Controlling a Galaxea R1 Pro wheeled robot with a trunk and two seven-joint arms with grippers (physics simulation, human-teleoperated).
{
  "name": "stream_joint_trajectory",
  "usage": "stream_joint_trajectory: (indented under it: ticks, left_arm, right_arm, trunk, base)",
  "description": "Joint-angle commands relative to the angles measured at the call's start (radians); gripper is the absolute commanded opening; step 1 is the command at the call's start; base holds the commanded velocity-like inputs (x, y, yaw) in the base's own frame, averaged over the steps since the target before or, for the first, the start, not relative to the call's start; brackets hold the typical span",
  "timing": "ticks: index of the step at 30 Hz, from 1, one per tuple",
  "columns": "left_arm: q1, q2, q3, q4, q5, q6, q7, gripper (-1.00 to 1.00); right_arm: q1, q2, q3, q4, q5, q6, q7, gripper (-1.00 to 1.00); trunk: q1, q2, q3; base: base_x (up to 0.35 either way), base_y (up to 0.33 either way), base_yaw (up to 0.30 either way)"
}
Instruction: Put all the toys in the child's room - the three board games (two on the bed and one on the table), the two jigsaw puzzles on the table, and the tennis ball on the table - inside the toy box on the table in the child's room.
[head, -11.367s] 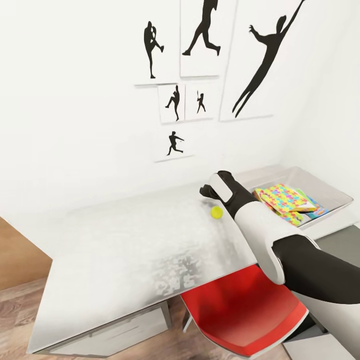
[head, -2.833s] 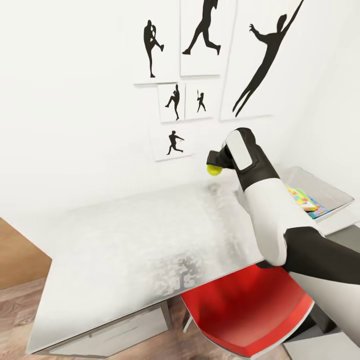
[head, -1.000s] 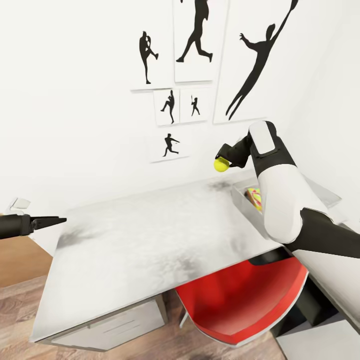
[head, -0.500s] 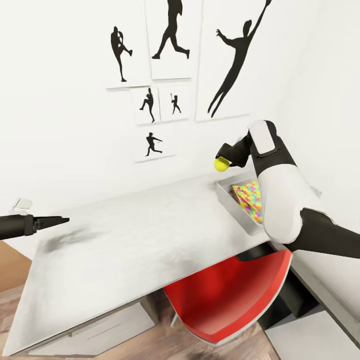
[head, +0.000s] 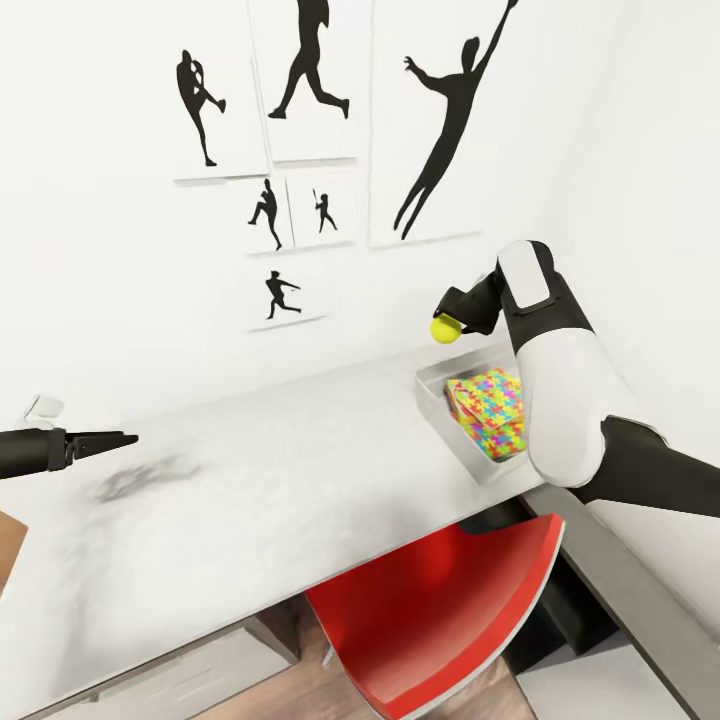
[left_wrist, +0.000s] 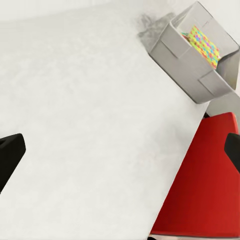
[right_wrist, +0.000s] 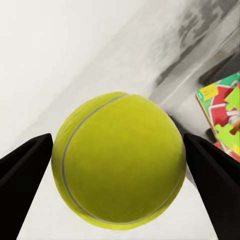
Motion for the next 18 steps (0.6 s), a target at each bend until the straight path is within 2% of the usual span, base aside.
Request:
stream_joint_trajectory:
  ticks: [1, 3, 6, 11, 18]
  left_arm:
    - [-0.001, 0.000, 0.000, -0.001, -0.010, 0.010, -0.010, 1.00]
    - [-0.001, 0.000, 0.000, -0.001, -0.010, 0.010, -0.010, 1.00]
    - [-0.001, 0.000, 0.000, -0.004, -0.010, 0.010, -0.010, 1.00]
    - [-0.001, 0.000, 0.000, -0.007, -0.009, 0.010, -0.010, 1.00]
    - [-0.001, 0.000, 0.001, -0.008, -0.009, 0.010, -0.010, 1.00]
  right_arm:
    - [-0.001, -0.002, -0.004, -0.001, -0.009, 0.001, -0.011, -1.00]
    - [-0.001, -0.012, -0.004, -0.001, -0.007, 0.001, -0.011, -1.00]
    - [-0.003, -0.050, -0.004, 0.003, -0.007, 0.001, -0.012, -1.00]
    - [-0.008, -0.098, -0.004, 0.010, -0.007, 0.001, -0.012, -1.00]
    - [-0.011, -0.132, -0.004, 0.010, -0.002, 0.001, -0.013, -1.00]
  trunk:
    - [0.000, -0.001, -0.001]
    - [0.000, -0.001, -0.001]
    - [0.000, -0.001, -0.001]
    - [0.000, -0.001, -0.001]
    - [0.000, -0.001, -0.001]
  base:
    - [0.055, -0.036, 0.000]
    - [0.036, -0.024, 0.000]
    - [0.012, -0.095, 0.000]
    - [0.002, -0.137, 0.000]
    - [0.000, -0.115, 0.000]
